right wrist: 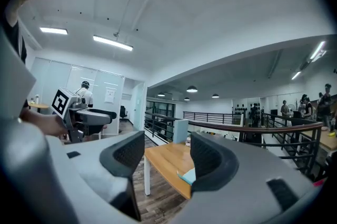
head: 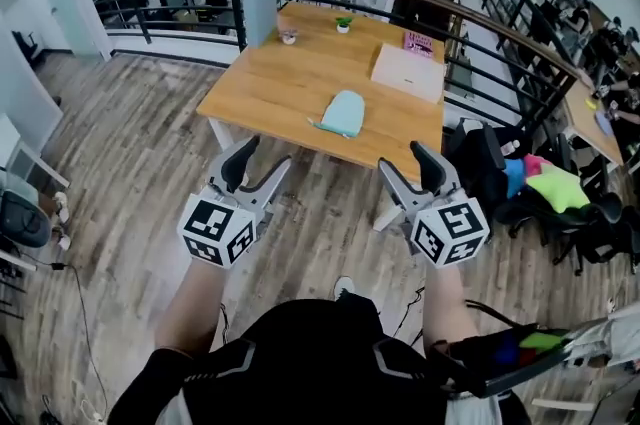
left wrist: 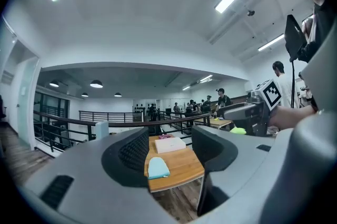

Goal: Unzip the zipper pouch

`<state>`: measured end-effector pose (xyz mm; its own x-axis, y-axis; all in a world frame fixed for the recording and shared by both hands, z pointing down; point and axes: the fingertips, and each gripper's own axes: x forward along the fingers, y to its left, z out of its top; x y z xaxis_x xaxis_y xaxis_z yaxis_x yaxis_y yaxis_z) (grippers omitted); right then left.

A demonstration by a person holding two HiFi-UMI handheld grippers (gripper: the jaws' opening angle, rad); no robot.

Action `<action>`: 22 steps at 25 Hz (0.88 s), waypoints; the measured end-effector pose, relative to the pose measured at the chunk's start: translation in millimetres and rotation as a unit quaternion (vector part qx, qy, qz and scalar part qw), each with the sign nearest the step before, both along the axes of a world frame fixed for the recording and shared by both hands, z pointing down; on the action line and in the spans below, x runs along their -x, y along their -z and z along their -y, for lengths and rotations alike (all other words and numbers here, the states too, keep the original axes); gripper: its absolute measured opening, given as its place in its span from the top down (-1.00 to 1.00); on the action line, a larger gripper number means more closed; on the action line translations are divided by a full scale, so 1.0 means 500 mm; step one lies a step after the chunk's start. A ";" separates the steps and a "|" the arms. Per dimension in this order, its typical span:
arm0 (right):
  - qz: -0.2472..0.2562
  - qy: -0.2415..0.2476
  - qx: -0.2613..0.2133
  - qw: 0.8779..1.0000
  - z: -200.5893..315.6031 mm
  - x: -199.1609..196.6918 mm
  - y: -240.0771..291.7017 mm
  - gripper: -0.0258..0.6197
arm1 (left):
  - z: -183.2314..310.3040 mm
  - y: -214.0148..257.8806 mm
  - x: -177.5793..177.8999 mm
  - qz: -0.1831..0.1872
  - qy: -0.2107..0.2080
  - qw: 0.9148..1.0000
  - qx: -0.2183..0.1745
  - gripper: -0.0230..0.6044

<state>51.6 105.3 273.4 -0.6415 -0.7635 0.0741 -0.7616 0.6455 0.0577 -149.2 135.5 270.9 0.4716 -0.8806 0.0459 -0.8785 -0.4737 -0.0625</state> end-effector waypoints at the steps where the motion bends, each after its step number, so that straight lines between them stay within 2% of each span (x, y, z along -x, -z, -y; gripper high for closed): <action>1: 0.001 0.007 0.002 1.000 0.028 -0.006 -0.001 0.06 | 0.025 0.002 -0.007 -0.002 0.007 1.000 0.001 0.07; 4: 0.001 0.024 0.003 1.000 0.108 -0.034 0.001 0.06 | 0.096 0.008 -0.037 -0.006 0.022 1.000 0.003 0.07; 8: 0.003 0.034 0.001 0.999 0.194 -0.084 0.001 0.07 | 0.178 0.009 -0.093 -0.014 0.022 1.000 0.011 0.10; 11: 0.007 0.041 0.005 0.999 0.247 -0.118 -0.005 0.07 | 0.231 0.010 -0.129 -0.007 0.027 1.000 0.011 0.10; 22: 0.019 0.041 0.019 0.999 0.372 -0.198 -0.029 0.09 | 0.364 -0.022 -0.201 0.009 0.034 0.999 0.036 0.10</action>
<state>150.7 -80.9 288.0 -0.7044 -0.7057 0.0766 -0.7075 0.7067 0.0044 -48.8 -46.6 281.7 0.4101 -0.9044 0.1179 -0.9074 -0.4176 -0.0472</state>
